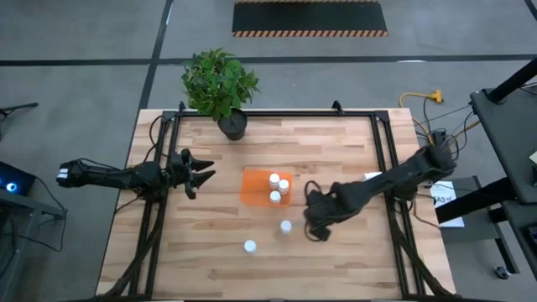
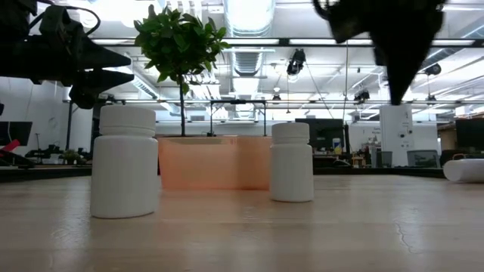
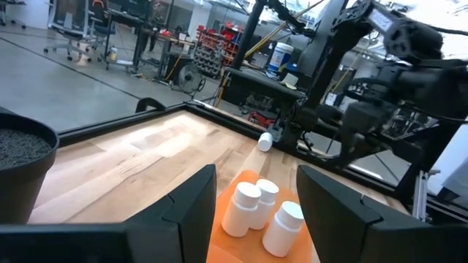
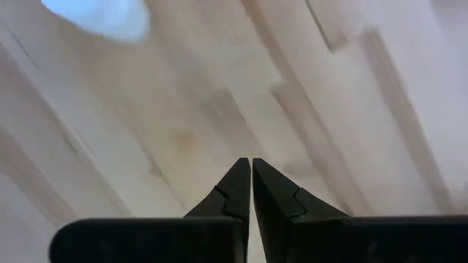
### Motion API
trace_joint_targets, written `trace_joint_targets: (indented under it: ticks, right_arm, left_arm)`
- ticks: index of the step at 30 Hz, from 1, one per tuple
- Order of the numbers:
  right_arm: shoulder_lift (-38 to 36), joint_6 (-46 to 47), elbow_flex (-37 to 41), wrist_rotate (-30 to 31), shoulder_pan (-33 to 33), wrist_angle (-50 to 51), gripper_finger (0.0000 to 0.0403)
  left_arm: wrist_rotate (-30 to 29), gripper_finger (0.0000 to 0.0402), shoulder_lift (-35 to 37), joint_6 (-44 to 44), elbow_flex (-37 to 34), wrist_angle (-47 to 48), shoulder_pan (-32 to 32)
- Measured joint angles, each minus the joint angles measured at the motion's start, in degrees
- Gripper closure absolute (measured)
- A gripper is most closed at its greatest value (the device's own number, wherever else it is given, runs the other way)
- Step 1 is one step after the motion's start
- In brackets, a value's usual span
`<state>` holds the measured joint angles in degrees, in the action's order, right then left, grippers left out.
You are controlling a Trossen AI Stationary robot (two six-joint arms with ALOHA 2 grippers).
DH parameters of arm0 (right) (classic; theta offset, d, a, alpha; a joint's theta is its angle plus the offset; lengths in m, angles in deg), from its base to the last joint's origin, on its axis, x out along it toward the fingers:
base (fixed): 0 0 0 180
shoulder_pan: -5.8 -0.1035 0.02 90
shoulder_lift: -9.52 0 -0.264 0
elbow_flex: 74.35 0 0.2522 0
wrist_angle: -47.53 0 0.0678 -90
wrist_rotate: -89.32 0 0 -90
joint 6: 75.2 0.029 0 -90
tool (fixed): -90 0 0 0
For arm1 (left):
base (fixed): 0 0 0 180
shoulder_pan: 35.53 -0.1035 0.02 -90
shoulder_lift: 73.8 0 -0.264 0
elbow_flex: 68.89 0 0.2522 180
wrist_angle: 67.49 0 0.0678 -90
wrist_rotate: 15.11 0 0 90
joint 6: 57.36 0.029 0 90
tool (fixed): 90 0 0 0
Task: Pick and place pill bottles into a basket
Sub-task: Put the white pill bottle into the orange container
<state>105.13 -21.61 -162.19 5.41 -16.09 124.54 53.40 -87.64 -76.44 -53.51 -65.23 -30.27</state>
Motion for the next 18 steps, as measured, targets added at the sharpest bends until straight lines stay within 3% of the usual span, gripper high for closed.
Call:
trace_joint_targets:
  ticks: [10,18]
  right_arm:
    - [-18.12,-5.02,17.77,-0.76,-0.52,0.15,0.0394]
    - [-25.79,-13.52,21.52,0.11,-0.22,7.61,0.0394]
  left_arm:
    - [0.01,0.0228,0.0,-0.01,0.0,-0.01,0.01]
    - [0.01,0.0228,0.0,-0.01,0.0,-0.01,0.01]
